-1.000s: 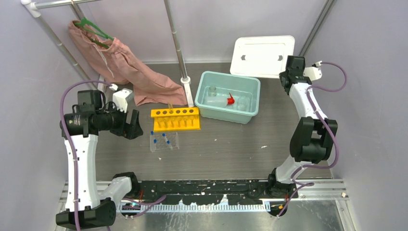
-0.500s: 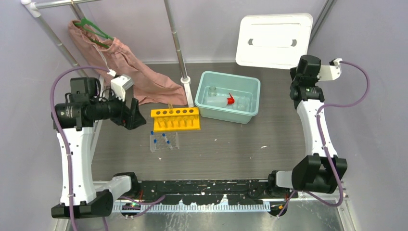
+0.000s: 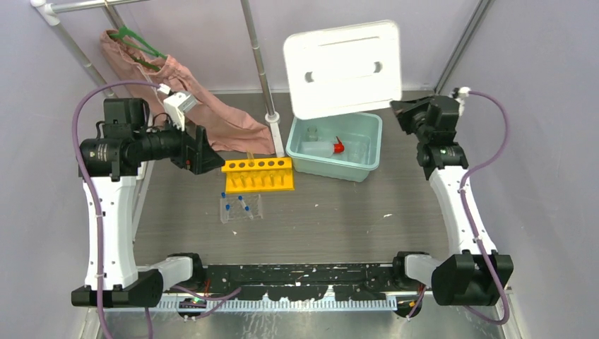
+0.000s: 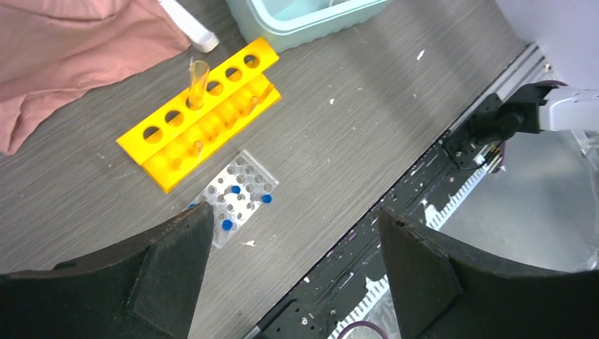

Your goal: Organize the chemistry lab equipment

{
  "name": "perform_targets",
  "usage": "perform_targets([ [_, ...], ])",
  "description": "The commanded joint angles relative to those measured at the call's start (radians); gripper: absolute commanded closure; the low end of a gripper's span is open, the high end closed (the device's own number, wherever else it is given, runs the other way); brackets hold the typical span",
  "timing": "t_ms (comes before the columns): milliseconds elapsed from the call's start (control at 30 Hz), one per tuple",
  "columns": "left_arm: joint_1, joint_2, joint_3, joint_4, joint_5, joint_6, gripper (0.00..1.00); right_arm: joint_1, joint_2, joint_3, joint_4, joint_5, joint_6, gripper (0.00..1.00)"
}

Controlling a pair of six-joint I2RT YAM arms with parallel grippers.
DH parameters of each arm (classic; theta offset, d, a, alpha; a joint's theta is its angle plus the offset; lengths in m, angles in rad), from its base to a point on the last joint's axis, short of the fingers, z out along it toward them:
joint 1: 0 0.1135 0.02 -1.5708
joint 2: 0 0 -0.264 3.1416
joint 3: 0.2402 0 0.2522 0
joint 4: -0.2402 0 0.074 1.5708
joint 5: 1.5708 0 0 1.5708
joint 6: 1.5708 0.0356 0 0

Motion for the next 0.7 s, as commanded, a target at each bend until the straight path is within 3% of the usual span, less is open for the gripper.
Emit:
perform_targets([
  [0,-0.02,0.007,0.058,0.062,0.107,-0.034,0.12,0.126,-0.063,-0.023,0.094,-0.251,-0.052,0.99],
  [200,-0.054,0.057,0.134,0.053,0.102,-0.035,0.08,0.289,-0.1,-0.08,0.061,-0.31,-0.156,0.99],
  [367,-0.058,0.167,0.304,-0.027,0.076,-0.017,0.05,0.37,-0.119,-0.117,0.04,-0.326,-0.218,0.99],
  [500,-0.07,0.236,0.391,-0.083,0.135,-0.028,0.02,0.403,-0.117,-0.119,0.021,-0.336,-0.25,0.99],
  [667,-0.121,0.258,0.371,-0.128,0.109,0.013,0.1,0.412,-0.132,-0.116,0.023,-0.352,-0.272,0.99],
])
